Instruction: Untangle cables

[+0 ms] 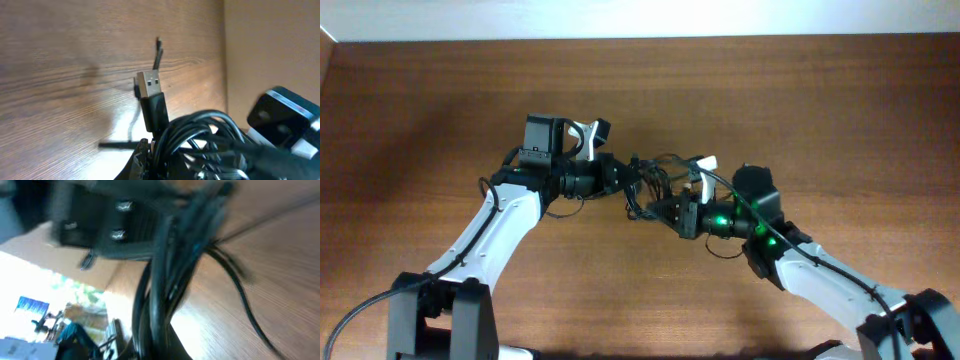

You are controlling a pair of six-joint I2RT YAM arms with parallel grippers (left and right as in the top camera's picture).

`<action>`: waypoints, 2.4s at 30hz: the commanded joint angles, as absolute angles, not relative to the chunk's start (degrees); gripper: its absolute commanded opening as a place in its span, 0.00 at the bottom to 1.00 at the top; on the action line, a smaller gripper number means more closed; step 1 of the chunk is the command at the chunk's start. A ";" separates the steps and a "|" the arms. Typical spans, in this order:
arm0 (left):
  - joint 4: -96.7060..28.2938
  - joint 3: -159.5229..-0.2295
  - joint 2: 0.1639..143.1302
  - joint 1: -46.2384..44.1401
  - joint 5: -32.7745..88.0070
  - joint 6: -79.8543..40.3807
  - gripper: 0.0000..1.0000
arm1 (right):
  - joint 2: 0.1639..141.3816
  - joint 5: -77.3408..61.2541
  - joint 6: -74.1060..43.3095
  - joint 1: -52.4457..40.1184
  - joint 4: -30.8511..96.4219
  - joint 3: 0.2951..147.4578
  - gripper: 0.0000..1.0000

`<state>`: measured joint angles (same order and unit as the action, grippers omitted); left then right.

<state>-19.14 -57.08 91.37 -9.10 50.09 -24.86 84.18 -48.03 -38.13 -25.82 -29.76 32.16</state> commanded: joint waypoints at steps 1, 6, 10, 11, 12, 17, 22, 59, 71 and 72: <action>-15.51 -60.05 90.30 -5.34 39.24 -26.26 0.00 | 84.27 -73.34 -32.38 -27.38 -38.87 28.95 0.04; -15.42 -60.05 90.30 -9.39 39.22 -25.28 0.00 | 84.29 -67.51 -32.36 -27.38 -41.56 28.95 0.04; -11.60 -60.05 90.30 -9.28 39.20 -23.03 0.00 | 84.29 -66.76 -32.36 -27.38 -36.75 28.95 0.04; -9.74 -60.05 90.30 -8.86 39.24 -23.05 0.00 | 84.29 -65.98 -32.38 -27.38 -35.27 28.95 0.04; -7.62 -60.05 90.30 -8.38 39.24 -23.11 0.00 | 84.27 -65.63 -32.38 -27.38 -34.76 28.95 0.04; -3.11 -60.05 90.30 -7.79 39.20 -25.67 0.00 | 84.27 -65.49 -32.36 -27.38 -35.83 28.95 0.04; -13.10 -60.05 90.28 -7.51 39.24 -25.65 0.00 | 84.27 -57.21 -34.83 -26.02 -35.40 28.95 0.04; -26.48 -60.05 90.28 -6.31 42.89 -54.85 0.00 | 84.27 -62.83 -47.40 -16.69 -16.49 28.95 0.29; -26.41 -60.05 90.28 -16.88 29.43 -66.87 0.00 | 84.27 -65.89 -47.20 -14.87 -16.45 28.95 0.47; -26.46 -60.05 90.28 -16.88 29.04 -66.85 0.00 | 84.27 -64.69 -47.20 -14.87 -16.45 28.95 0.47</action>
